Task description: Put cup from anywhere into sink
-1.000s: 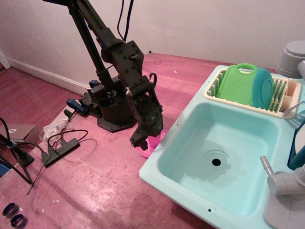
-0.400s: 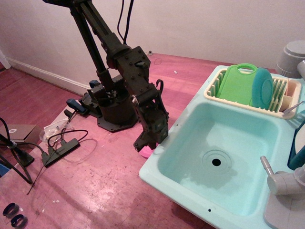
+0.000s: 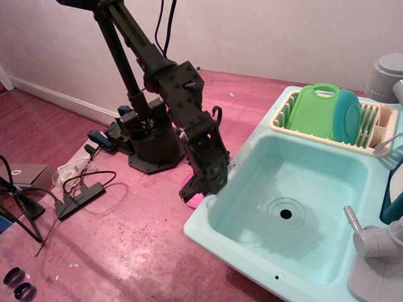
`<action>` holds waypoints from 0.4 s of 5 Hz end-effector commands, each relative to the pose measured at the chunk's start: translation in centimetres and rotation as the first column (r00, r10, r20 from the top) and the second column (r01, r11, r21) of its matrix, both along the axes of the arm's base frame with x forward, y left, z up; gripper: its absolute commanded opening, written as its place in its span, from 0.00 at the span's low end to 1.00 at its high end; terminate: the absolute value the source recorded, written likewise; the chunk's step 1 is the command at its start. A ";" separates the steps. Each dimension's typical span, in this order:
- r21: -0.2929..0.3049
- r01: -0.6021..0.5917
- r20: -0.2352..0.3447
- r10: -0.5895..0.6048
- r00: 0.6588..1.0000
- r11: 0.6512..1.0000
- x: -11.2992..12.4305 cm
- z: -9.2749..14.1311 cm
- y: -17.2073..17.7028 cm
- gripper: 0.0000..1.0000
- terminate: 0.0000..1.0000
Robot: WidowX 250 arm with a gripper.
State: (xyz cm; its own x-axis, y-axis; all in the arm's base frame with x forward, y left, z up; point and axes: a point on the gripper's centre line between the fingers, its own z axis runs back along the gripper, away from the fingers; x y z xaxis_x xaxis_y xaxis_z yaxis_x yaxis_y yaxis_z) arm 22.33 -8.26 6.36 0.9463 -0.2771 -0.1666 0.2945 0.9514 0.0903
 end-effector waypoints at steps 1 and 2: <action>0.016 0.021 0.030 -0.022 0.999 1.000 1.6 4.3 1.7 0.00 0.00; 0.068 0.024 0.008 -0.025 1.000 0.997 0.7 9.3 4.6 0.00 0.00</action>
State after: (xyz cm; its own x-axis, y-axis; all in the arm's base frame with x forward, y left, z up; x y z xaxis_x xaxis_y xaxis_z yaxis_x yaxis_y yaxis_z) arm 22.16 -3.18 16.99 0.9298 -0.2766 -0.2428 0.3215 0.9316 0.1699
